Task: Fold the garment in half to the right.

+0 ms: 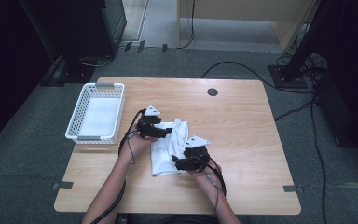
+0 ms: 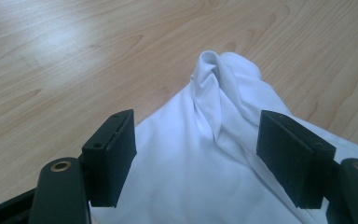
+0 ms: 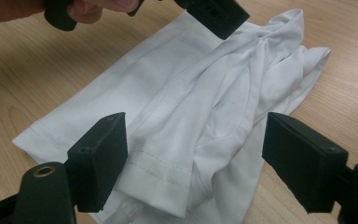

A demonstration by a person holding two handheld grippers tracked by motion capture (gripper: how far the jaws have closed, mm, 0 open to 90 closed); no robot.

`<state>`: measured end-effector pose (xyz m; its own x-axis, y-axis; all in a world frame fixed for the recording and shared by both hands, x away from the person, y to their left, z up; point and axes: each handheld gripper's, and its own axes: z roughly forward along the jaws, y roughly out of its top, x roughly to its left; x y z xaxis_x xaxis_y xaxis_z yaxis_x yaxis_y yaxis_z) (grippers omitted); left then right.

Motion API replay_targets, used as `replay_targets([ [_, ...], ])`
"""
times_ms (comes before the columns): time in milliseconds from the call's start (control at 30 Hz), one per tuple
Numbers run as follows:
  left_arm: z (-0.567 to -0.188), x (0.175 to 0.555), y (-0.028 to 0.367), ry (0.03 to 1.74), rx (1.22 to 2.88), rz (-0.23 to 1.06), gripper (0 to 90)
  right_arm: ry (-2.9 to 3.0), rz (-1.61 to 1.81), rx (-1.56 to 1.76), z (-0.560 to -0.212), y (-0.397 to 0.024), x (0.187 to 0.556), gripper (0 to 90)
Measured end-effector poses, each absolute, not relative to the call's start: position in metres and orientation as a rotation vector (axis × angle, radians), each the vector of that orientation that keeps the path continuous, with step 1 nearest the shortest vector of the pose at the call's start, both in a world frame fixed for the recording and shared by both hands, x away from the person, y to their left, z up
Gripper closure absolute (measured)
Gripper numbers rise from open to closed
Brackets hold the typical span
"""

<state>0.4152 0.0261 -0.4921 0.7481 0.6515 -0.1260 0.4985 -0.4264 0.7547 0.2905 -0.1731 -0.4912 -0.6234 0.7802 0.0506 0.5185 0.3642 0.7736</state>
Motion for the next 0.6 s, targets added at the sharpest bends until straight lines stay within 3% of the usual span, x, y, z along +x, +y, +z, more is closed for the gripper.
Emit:
replay_targets([
  [600,-0.501,0.400,0.043,0.888,2.130,0.239,27.5,2.319,1.106,1.166,-0.496,-0.167,0.308,20.6],
])
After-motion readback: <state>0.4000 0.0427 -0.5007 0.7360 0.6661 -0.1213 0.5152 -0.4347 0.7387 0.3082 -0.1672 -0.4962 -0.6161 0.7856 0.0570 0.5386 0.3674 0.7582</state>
